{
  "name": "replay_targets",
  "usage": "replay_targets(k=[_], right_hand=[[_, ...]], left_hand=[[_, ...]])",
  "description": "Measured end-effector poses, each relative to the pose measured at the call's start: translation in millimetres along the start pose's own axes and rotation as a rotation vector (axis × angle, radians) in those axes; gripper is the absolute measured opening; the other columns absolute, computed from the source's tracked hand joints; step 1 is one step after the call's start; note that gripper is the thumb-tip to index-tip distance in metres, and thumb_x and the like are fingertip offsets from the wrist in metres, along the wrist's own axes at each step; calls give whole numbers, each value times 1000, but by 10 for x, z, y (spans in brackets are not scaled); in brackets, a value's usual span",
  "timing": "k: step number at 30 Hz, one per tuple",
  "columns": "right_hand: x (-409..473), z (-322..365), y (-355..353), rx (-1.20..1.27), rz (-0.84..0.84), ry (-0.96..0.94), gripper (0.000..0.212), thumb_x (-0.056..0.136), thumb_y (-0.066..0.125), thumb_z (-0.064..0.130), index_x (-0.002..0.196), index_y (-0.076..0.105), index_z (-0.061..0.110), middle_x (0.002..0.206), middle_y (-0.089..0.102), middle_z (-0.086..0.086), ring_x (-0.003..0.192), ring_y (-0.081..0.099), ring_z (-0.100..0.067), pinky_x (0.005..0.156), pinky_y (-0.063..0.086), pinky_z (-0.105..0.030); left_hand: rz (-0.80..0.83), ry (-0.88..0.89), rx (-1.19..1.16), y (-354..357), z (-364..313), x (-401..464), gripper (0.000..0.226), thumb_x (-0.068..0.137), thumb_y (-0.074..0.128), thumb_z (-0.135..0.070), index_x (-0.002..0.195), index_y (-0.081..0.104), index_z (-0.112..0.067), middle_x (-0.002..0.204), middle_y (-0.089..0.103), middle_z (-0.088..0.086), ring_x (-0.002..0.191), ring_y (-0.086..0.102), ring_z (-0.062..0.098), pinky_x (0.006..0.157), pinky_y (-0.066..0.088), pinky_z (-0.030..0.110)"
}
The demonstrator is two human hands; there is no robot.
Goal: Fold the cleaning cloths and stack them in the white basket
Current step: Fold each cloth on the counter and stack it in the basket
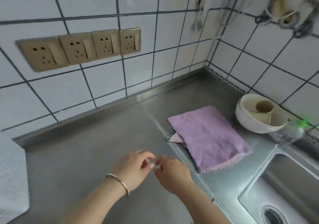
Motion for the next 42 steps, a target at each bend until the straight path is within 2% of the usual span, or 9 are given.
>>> replay_targets(k=[3, 7, 10, 12, 19, 24, 36, 39, 42], right_hand=[[122, -836, -69, -18, -1, 64, 31, 91, 46, 29, 121, 54, 26, 123, 57, 4, 114, 53, -20, 87, 41, -26], [265, -1726, -138, -135, -61, 77, 36, 85, 50, 14, 119, 56, 23, 119, 52, 3, 115, 46, -22, 86, 42, -30], [333, -2026, -142, -169, -125, -3, 43, 47, 83, 22, 87, 69, 30, 89, 61, 10, 82, 60, -16, 61, 50, -24], [399, -2125, -92, -230, -130, -58, 50, 23, 87, 27, 68, 66, 32, 72, 59, 12, 63, 60, -13, 47, 45, -21], [454, -2348, 19, -109, -133, -246, 36, 43, 71, 32, 78, 65, 31, 83, 61, 11, 71, 61, -15, 52, 49, -22], [469, -2411, -11, -99, -152, -305, 30, 49, 60, 30, 78, 68, 28, 80, 63, 11, 68, 61, -15, 47, 47, -20], [559, -2461, -106, -83, -290, -273, 22, 76, 43, 30, 63, 59, 24, 61, 57, 12, 56, 56, -12, 41, 38, -21], [573, -2443, -100, -75, -294, -287, 20, 78, 44, 30, 68, 60, 23, 63, 58, 11, 57, 57, -13, 42, 40, -21], [605, -2466, -196, -140, -301, -271, 6, 69, 69, 20, 72, 65, 22, 62, 60, 9, 55, 58, -15, 46, 44, -24]], left_hand=[[77, 0, 74, 525, -296, 414, 24, 88, 54, -37, 110, 60, -32, 80, 51, -23, 92, 60, 8, 82, 45, 21], [143, 4, 166, 1188, -648, 873, 29, 89, 50, -34, 117, 56, -28, 119, 54, -9, 111, 54, 14, 92, 41, 24], [199, 12, 177, 1629, -827, 1137, 27, 85, 52, -30, 109, 61, -24, 120, 54, -8, 114, 53, 17, 94, 43, 30], [231, 23, 238, 1798, -930, 1249, 24, 81, 54, -33, 101, 62, -21, 115, 57, -5, 109, 55, 18, 90, 45, 32], [189, -7, 461, 2083, -961, 1367, 39, 77, 59, -45, 107, 57, -19, 116, 52, -1, 109, 52, 20, 88, 39, 31], [155, 55, 459, 2165, -968, 1293, 39, 41, 70, -54, 67, 60, -27, 71, 57, -11, 63, 61, 10, 51, 45, 19], [32, 18, 443, 2088, -988, 1416, 40, 75, 38, -46, 55, 67, -27, 58, 61, -12, 50, 60, 6, 42, 40, 15], [2, -28, 387, 1977, -1019, 1428, 33, 89, 38, -36, 86, 69, -24, 85, 67, -6, 78, 66, 17, 61, 47, 26], [-34, -99, 222, 1870, -962, 1472, 26, 96, 39, -27, 106, 61, -20, 109, 64, 3, 100, 59, 25, 76, 43, 33]])
Point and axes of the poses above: each hand's wrist, its own x-axis towards the middle knuckle, its own y-axis out of the palm, z = x × y, the point moved 6 cm from there along x, towards the middle knuckle
